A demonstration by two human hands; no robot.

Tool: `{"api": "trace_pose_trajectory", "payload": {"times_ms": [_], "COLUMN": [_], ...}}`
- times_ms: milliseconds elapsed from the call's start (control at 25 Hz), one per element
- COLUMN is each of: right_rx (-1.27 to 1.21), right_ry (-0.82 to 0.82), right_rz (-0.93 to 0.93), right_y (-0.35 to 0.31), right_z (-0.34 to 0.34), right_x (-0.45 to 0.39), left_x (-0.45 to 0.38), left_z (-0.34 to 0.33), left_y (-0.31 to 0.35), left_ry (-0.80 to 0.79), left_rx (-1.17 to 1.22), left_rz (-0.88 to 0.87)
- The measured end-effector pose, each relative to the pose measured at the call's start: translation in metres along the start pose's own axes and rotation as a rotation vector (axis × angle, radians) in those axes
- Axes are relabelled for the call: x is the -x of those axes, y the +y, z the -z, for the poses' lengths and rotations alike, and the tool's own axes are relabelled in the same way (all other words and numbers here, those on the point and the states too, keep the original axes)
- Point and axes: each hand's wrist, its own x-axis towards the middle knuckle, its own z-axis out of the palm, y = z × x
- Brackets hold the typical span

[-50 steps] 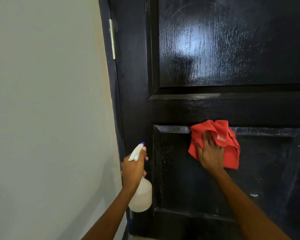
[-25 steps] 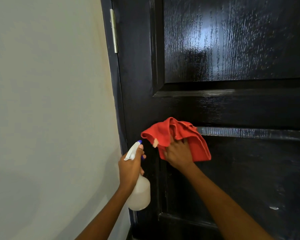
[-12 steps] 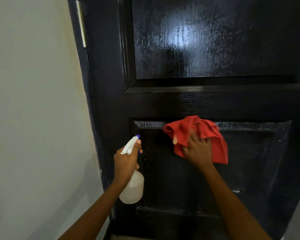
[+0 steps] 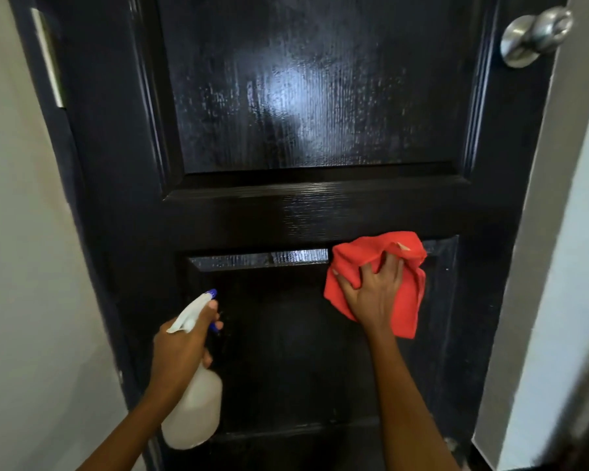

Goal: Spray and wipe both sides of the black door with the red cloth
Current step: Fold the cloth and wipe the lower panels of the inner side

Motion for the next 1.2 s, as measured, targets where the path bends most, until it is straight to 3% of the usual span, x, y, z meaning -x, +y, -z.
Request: {"api": "trace_pose_trajectory", "payload": {"times_ms": [160, 360, 520, 600, 720, 800, 880, 960, 1040, 1200], "right_rx": [0.045, 0.048, -0.149, -0.465, -0.991, -1.160, -1.236, -1.273, -1.322, -1.076], "right_ry": [-0.008, -0.101, 0.029, 0.039, 0.010, -0.090, -0.238, -0.351, -0.420, -0.433], "right_rz": [-0.053, 0.010, -0.036, -0.213, -0.679, -0.973, -1.085, -1.130, -1.142, -0.937], "right_y": [0.004, 0.000, -0.022, -0.048, -0.077, -0.083, -0.088, -0.096, -0.103, -0.110], "right_z": [0.004, -0.013, -0.010, 0.000, 0.014, 0.018, 0.017, 0.014, 0.016, 0.026], "right_x": [-0.010, 0.003, 0.017, 0.023, 0.041, 0.059, 0.082, 0.098, 0.106, 0.110], "left_x": [-0.001, 0.004, 0.009, 0.009, 0.017, 0.031, 0.047, 0.043, 0.032, 0.027], "left_z": [-0.014, -0.037, -0.060, -0.074, -0.094, -0.101, -0.107, -0.111, -0.103, -0.086], "left_y": [-0.007, -0.014, -0.004, 0.000, 0.019, 0.040, 0.049, 0.038, 0.018, 0.013], "left_ry": [-0.035, -0.076, -0.126, -0.176, -0.259, -0.403, -0.642, -0.680, -0.584, -0.487], "left_rx": [0.011, 0.074, 0.109, 0.105, 0.131, 0.163, 0.152, 0.133, 0.116, 0.078], "left_rz": [0.010, 0.020, 0.028, 0.023, -0.020, -0.023, 0.018, -0.009, -0.059, -0.077]}}
